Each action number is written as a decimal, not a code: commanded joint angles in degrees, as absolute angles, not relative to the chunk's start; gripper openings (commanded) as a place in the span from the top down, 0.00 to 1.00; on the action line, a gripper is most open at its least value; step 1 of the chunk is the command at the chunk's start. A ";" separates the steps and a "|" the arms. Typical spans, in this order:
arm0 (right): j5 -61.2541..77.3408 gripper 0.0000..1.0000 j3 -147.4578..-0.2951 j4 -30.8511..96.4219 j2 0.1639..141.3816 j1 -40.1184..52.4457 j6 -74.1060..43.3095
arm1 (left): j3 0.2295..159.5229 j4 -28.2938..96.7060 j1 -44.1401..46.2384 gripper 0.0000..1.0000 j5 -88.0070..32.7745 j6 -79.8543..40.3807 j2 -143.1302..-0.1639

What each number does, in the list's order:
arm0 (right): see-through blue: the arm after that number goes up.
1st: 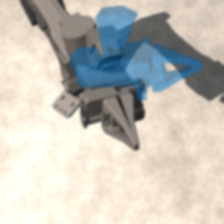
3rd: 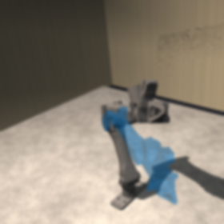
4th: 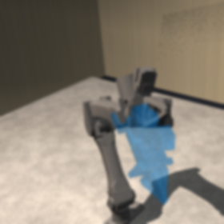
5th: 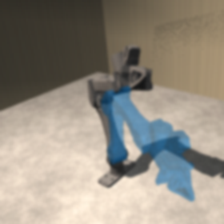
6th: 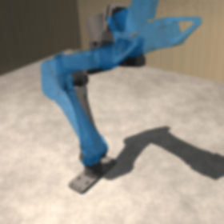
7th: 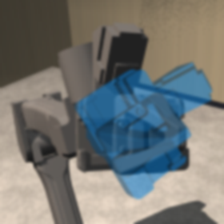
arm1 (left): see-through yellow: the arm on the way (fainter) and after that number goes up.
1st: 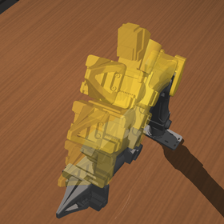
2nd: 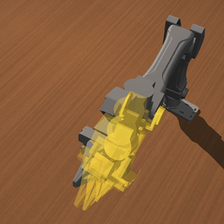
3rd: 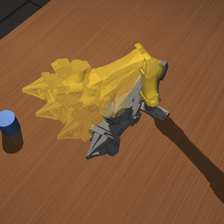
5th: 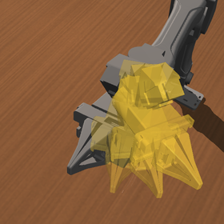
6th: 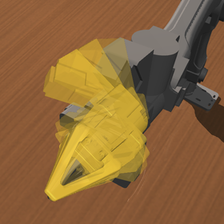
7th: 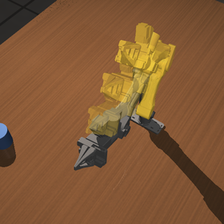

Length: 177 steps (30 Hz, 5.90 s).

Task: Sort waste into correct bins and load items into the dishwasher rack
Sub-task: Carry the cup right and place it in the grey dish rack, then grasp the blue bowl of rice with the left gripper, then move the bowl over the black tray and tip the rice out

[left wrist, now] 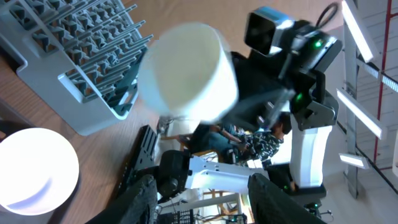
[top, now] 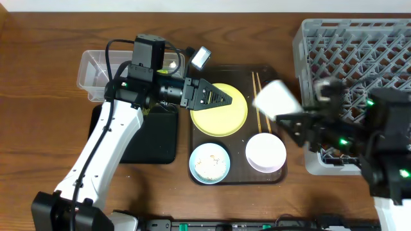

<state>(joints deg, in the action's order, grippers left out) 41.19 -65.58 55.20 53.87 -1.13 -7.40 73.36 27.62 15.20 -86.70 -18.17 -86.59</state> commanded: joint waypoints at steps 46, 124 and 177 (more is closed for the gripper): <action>35.07 0.05 -68.20 69.36 65.28 -20.91 -5.02 | 72.53 50.76 35.07 0.49 -11.00 -23.73 -86.24; 34.76 0.06 -68.16 71.20 63.16 -20.93 -5.06 | 50.46 55.00 -24.82 0.94 -90.15 23.77 -92.07; 34.35 0.05 -68.16 72.05 63.16 -20.93 -5.06 | 50.92 51.42 -16.23 0.94 -61.67 3.77 -73.82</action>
